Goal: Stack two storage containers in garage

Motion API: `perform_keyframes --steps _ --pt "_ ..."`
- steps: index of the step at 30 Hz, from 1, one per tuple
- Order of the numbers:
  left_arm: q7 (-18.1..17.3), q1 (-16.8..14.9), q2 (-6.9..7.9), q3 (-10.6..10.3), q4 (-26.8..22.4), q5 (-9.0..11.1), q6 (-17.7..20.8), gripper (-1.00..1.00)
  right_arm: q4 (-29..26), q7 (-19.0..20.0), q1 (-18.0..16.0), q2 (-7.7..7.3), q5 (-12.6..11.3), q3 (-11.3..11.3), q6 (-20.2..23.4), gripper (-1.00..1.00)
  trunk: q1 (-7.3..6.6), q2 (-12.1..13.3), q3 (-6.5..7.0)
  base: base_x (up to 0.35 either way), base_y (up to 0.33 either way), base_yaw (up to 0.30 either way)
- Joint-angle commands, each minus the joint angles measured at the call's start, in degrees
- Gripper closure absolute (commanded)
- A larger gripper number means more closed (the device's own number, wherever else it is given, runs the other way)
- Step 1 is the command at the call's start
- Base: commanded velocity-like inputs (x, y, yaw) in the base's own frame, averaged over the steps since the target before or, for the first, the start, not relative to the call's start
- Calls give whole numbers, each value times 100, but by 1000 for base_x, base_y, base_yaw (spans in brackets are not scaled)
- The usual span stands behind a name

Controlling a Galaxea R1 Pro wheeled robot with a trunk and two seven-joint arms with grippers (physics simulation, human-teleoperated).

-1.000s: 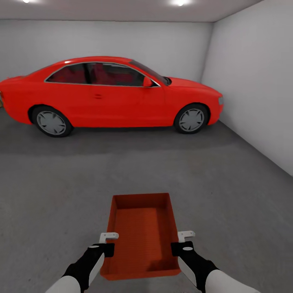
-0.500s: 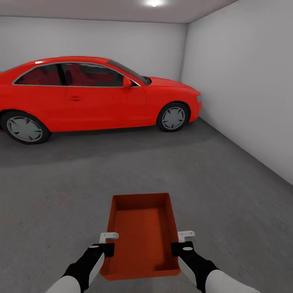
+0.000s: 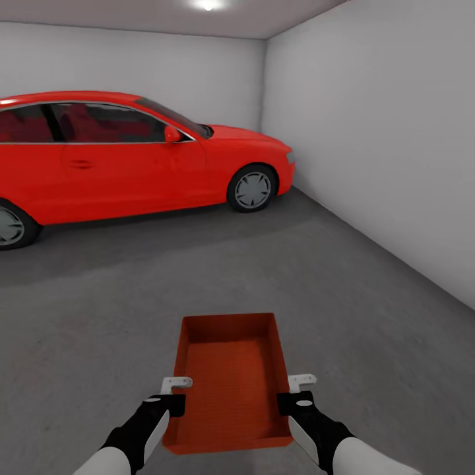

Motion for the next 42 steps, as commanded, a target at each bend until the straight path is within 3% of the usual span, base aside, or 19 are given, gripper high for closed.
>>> perform_keyframes --steps 1,25,42 --pt "58 0 2 -140 -24 -46 27 100 46 -143 -7 -97 -75 107 43 100 1 -5 -6 0 0 -284" --pt "58 1 -4 -135 -31 -47 27 100 46 -143 -7 -97 -75 107 43 100 1 -5 -6 0 0 -284" --pt "58 1 -5 -137 -31 -46 27 100 46 -143 -7 -97 -75 107 43 100 1 -5 -6 0 0 -179"
